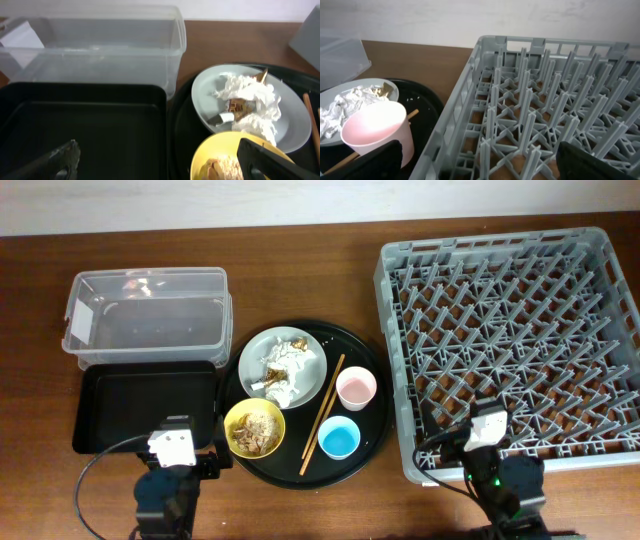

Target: Sort waste into correct bins and load items into the dishwasher rack

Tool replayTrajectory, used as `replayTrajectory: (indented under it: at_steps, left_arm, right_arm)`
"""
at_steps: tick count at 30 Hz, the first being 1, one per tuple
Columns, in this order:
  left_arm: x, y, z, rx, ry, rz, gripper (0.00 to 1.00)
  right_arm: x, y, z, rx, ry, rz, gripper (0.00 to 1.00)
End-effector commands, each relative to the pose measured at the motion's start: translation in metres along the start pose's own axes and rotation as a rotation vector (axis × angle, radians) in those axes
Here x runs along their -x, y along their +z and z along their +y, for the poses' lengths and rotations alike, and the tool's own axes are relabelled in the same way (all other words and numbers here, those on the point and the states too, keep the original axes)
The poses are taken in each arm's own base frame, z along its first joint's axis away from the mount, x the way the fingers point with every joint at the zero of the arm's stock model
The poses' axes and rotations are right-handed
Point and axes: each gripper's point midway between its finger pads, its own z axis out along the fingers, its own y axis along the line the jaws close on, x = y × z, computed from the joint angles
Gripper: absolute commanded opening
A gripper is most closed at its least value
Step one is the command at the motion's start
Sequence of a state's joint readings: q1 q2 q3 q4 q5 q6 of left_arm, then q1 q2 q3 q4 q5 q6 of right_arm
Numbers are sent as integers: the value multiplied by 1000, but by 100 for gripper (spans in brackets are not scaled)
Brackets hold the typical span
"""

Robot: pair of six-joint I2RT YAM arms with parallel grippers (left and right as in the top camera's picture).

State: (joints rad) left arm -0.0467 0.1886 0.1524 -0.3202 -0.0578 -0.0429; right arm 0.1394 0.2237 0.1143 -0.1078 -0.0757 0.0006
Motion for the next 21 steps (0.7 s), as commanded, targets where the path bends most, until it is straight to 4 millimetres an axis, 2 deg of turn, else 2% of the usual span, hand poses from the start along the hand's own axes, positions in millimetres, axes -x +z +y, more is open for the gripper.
replayTrajectory:
  at_steps: [1, 4, 8, 11, 14, 17, 21]
  left_arm:
    - [28, -5, -4, -12, 25, 28, 99]
    - [38, -4, -11, -48, 28, 136, 99]
    - [51, 2, -25, -117, 23, 279, 99]
    - [49, 4, -30, -137, 15, 526, 99]
    - [49, 4, -30, -129, 12, 688, 99]
    - [52, 11, -44, -204, -16, 696, 99]
    - [84, 33, -56, -264, -19, 539, 99]
  right_arm:
    - [27, 4, -1, -5, 11, 58, 99]
    - [40, 5, -1, -5, 19, 171, 99]
    - [47, 1, 0, -6, 30, 337, 99]
    - [54, -9, 0, -6, 37, 443, 99]
    - [54, -15, 3, 6, 43, 471, 99]
    - [54, -15, 9, 38, 51, 474, 99]
    - [55, -15, 11, 49, 53, 470, 99]
